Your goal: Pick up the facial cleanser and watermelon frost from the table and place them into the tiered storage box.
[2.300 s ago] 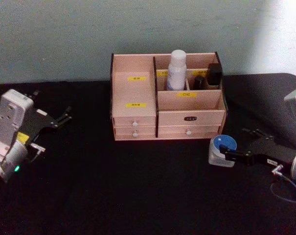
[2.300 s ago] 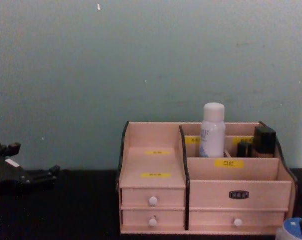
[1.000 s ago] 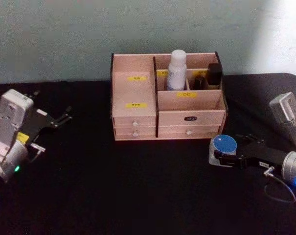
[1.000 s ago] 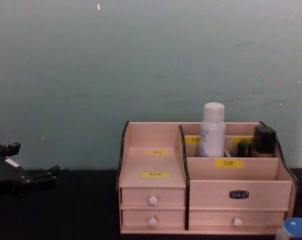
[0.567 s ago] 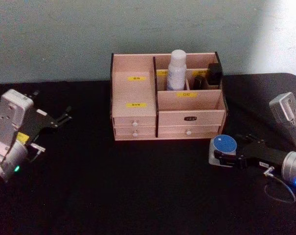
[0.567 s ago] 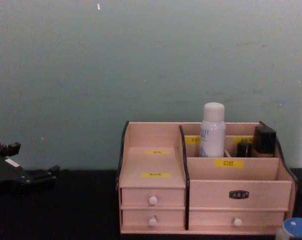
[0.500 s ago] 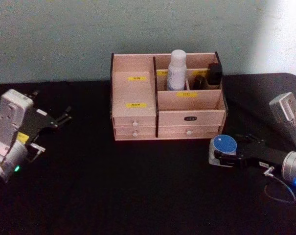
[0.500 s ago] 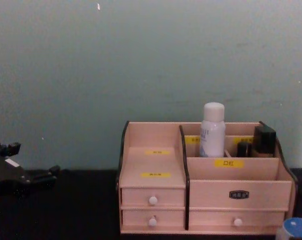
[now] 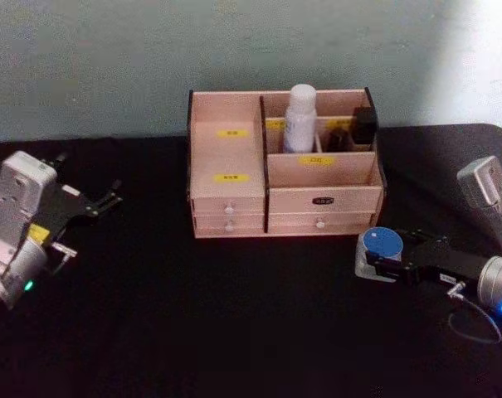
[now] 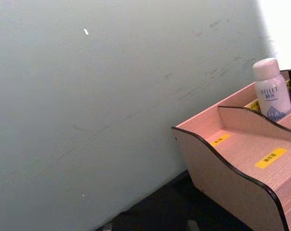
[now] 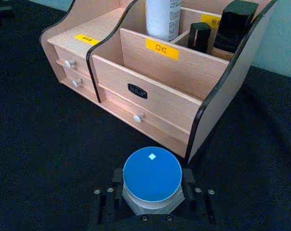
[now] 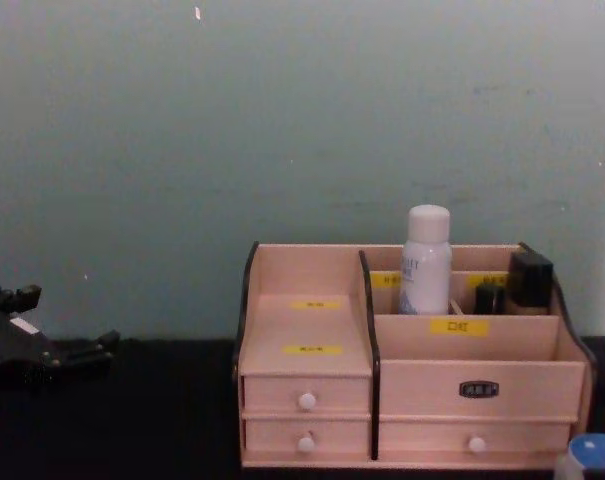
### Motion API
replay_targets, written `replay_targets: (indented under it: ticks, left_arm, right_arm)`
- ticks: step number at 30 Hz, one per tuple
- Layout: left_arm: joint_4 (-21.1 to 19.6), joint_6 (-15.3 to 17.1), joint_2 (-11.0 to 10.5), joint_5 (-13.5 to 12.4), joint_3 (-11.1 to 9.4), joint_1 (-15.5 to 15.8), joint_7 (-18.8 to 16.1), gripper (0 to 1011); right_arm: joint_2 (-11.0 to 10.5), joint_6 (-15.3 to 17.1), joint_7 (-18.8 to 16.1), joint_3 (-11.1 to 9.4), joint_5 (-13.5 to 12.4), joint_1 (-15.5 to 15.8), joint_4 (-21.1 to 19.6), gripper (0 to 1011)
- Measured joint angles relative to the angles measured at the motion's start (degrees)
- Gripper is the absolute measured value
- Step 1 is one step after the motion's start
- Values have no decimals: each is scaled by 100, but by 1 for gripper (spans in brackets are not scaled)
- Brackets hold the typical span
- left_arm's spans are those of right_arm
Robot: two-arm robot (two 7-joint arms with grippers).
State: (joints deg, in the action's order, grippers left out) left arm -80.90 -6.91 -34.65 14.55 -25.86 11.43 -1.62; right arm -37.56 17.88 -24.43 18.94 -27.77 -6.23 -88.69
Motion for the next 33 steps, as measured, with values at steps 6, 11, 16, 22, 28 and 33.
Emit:
replay_targets:
  ticks: [6,11,16,22,28,33]
  left_arm:
    - [0,0,0,0,0,0,0,1001]
    - [0,0,0,0,0,0,0,1001]
    - [0,0,0,0,0,0,0,1001]
    - [0,0,0,0,0,0,0,1001]
    - [0,0,0,0,0,0,0,1001]
    - [0,0,0,0,0,0,0,1001]
  right_arm:
    - [0,-2,0,-1,-1,0,0,708]
    - [0,-2,0,-1,-2,0,0,710]
    - [0,-2,1,0,-3,0,0,708]
    - [0,-2,1,0,-3,0,0,708]
    - [-39,-56,-60,-4,-1,-3,-29,708]
    - [-108,-50,-183,-22,-83,1,-137,708]
